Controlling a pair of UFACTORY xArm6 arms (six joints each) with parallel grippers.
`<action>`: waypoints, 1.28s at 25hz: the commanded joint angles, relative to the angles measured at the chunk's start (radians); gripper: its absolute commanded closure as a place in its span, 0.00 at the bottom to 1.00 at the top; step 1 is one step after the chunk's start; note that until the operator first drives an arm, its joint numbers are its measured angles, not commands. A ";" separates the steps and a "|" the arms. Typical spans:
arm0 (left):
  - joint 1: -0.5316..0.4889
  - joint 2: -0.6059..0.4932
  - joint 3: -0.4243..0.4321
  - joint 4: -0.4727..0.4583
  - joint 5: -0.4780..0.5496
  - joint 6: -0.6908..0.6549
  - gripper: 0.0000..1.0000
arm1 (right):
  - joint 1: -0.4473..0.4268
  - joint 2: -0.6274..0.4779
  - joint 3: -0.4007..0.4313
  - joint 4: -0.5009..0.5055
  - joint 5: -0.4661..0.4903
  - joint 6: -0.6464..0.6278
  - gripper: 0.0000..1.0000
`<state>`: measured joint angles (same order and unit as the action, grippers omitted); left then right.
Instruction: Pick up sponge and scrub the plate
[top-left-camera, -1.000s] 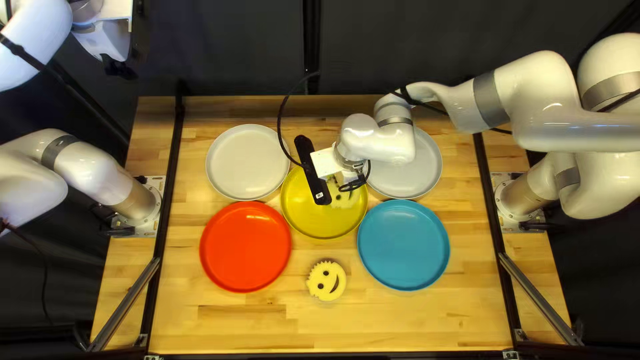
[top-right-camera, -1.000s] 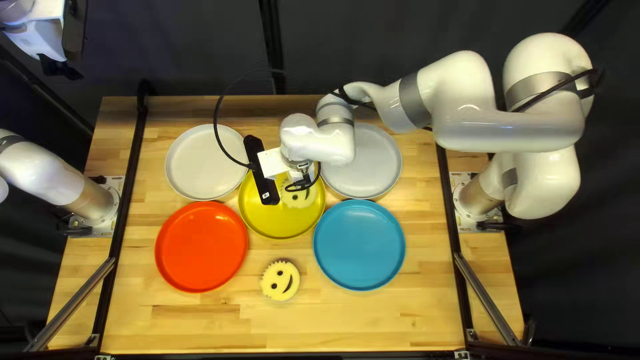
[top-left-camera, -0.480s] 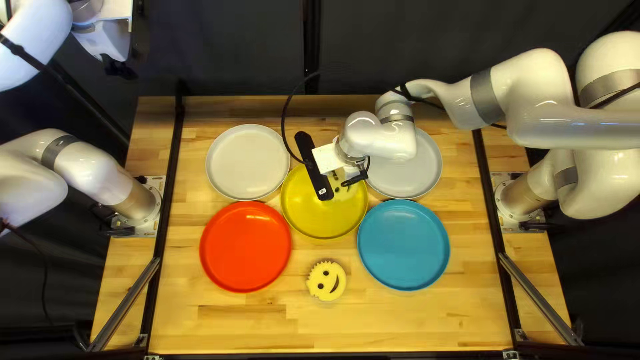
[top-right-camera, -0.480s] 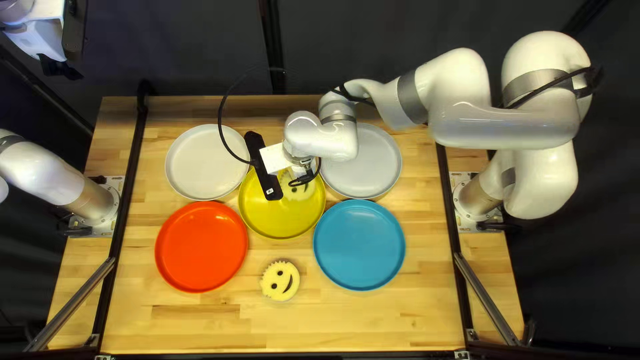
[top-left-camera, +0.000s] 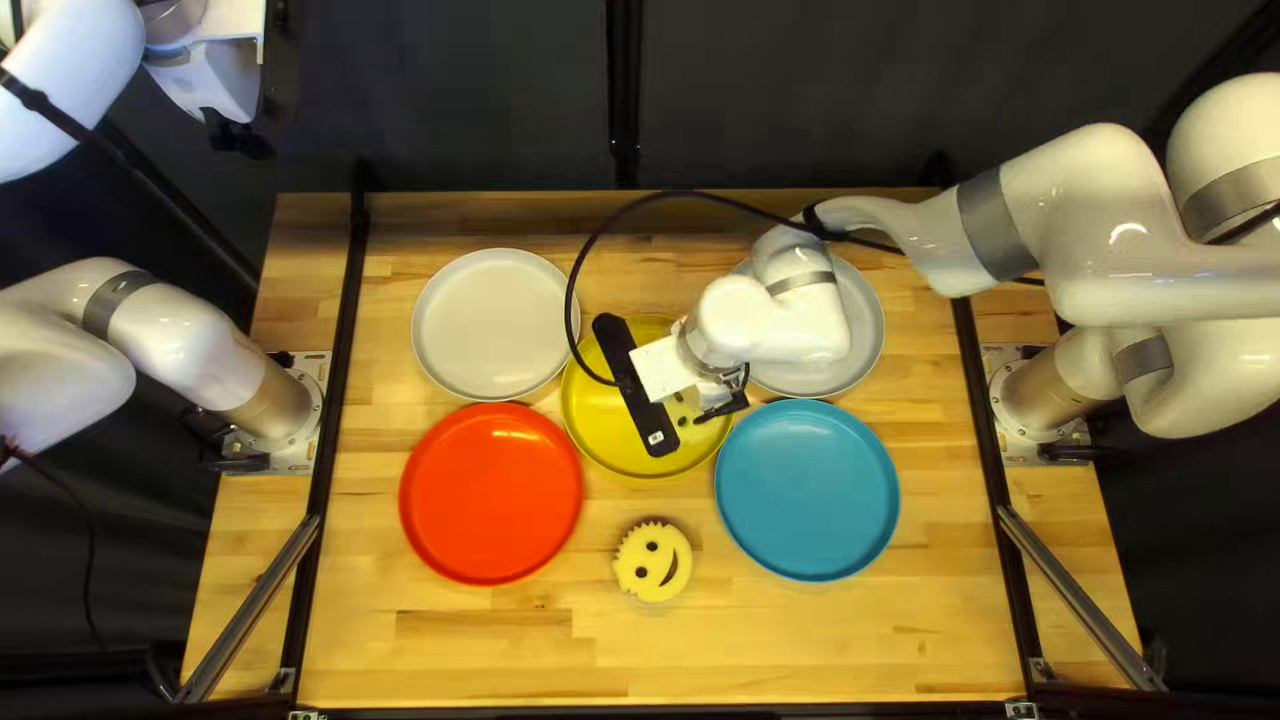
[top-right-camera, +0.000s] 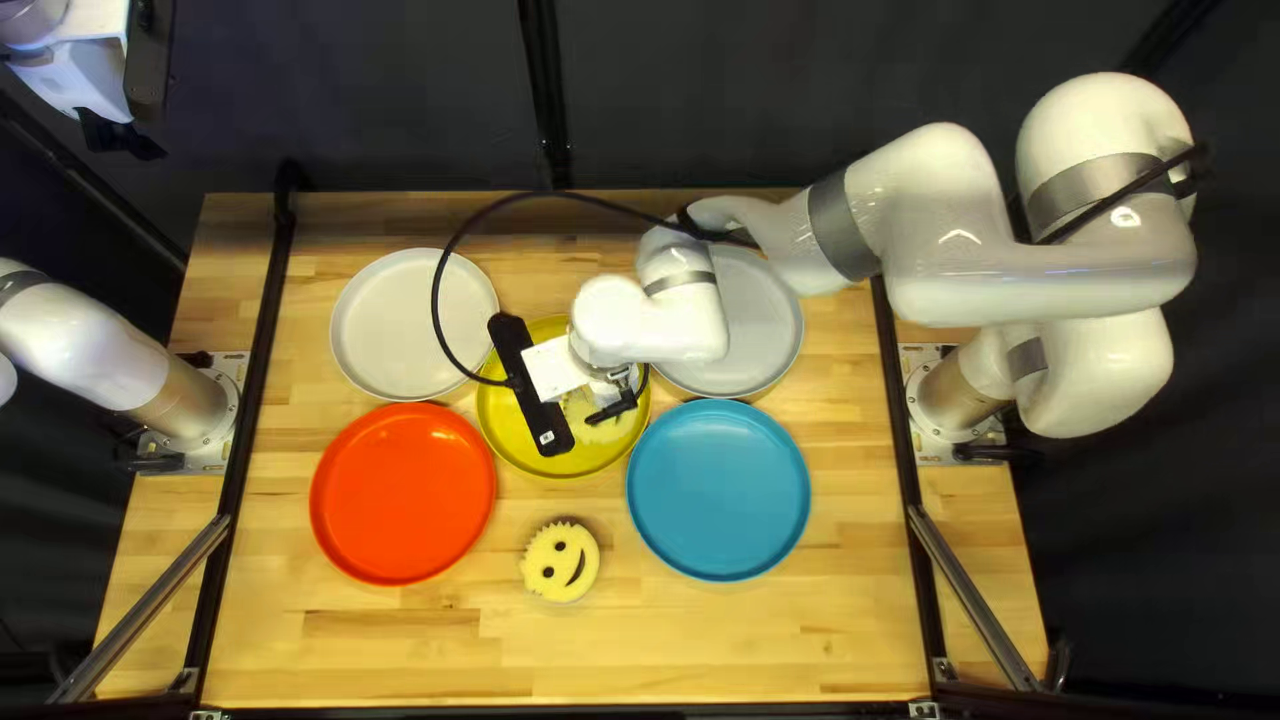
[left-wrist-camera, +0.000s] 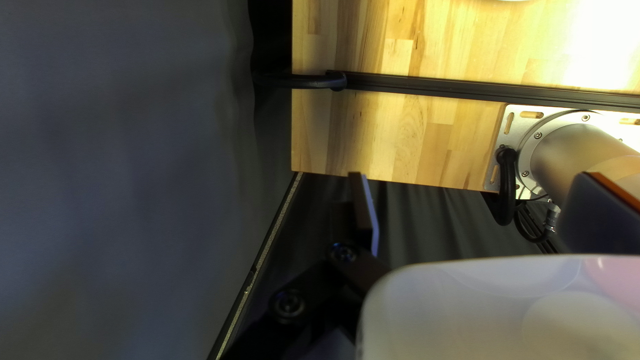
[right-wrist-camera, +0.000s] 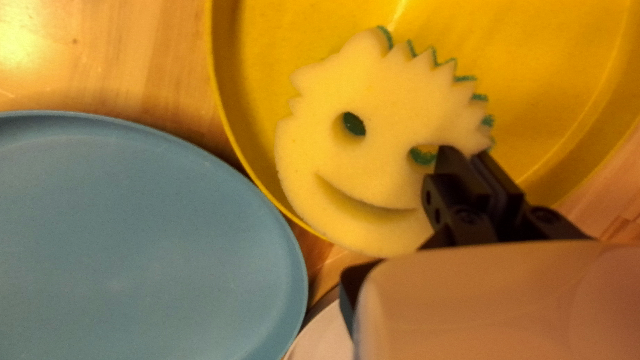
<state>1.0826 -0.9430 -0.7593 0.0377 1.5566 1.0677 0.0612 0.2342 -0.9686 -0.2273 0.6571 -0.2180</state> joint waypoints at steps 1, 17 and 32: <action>0.000 0.000 0.000 0.000 0.000 0.000 0.00 | -0.041 0.002 -0.003 0.012 -0.002 -0.046 1.00; 0.000 0.000 0.000 0.000 0.000 0.000 0.00 | -0.207 0.102 -0.154 0.082 0.056 -0.233 1.00; 0.000 0.000 0.000 0.000 0.000 0.000 0.00 | -0.134 0.036 -0.045 0.060 0.017 -0.159 1.00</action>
<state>1.0826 -0.9430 -0.7593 0.0377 1.5566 1.0677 -0.0954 0.2845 -1.0347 -0.1573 0.6843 -0.4016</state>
